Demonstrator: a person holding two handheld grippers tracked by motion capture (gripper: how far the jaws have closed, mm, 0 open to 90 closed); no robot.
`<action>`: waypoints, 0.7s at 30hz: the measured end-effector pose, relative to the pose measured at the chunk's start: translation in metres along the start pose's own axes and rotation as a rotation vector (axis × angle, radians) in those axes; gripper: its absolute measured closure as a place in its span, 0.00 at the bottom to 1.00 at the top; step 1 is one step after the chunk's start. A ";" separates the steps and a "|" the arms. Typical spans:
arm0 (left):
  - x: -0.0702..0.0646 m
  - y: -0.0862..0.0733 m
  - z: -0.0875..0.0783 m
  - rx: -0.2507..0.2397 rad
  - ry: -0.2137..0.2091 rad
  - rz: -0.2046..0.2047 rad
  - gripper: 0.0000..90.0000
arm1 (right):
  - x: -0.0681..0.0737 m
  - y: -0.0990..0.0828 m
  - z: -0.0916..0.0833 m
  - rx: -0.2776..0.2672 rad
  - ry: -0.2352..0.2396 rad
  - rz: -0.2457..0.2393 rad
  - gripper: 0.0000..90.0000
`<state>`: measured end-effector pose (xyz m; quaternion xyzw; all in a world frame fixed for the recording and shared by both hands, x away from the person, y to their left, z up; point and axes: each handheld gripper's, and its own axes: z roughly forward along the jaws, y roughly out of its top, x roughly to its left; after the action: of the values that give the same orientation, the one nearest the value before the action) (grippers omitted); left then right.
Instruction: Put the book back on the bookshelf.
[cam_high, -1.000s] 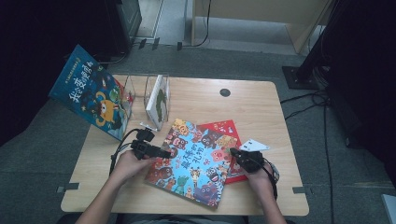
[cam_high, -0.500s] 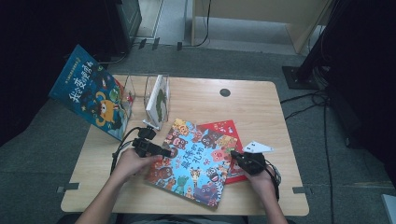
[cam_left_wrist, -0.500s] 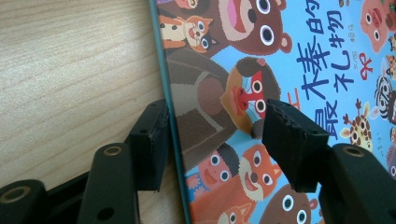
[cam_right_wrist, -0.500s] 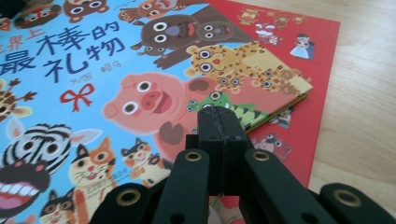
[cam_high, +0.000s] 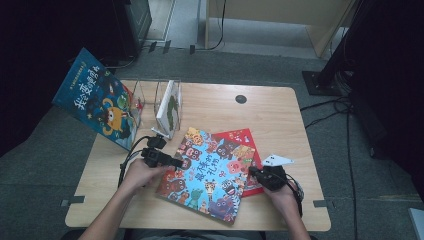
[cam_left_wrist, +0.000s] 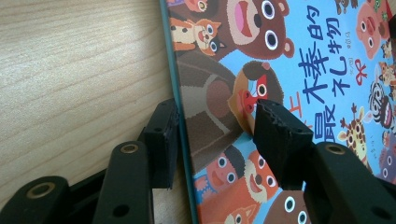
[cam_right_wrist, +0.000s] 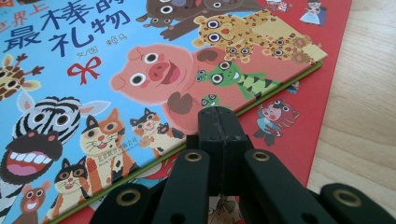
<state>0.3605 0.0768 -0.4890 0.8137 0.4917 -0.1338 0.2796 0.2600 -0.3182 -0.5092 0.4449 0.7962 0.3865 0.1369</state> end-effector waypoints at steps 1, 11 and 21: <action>0.000 0.001 -0.001 0.005 -0.002 -0.001 0.58 | 0.000 0.000 0.000 0.001 0.003 0.001 1.00; -0.005 0.008 -0.031 -0.020 -0.087 -0.023 0.62 | -0.004 0.001 0.002 -0.011 0.029 0.033 1.00; -0.032 0.030 -0.064 -0.008 -0.174 -0.001 0.68 | -0.005 0.005 0.010 -0.025 0.053 0.060 1.00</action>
<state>0.3684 0.0805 -0.4119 0.7976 0.4665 -0.2020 0.3246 0.2718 -0.3156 -0.5127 0.4562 0.7810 0.4121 0.1098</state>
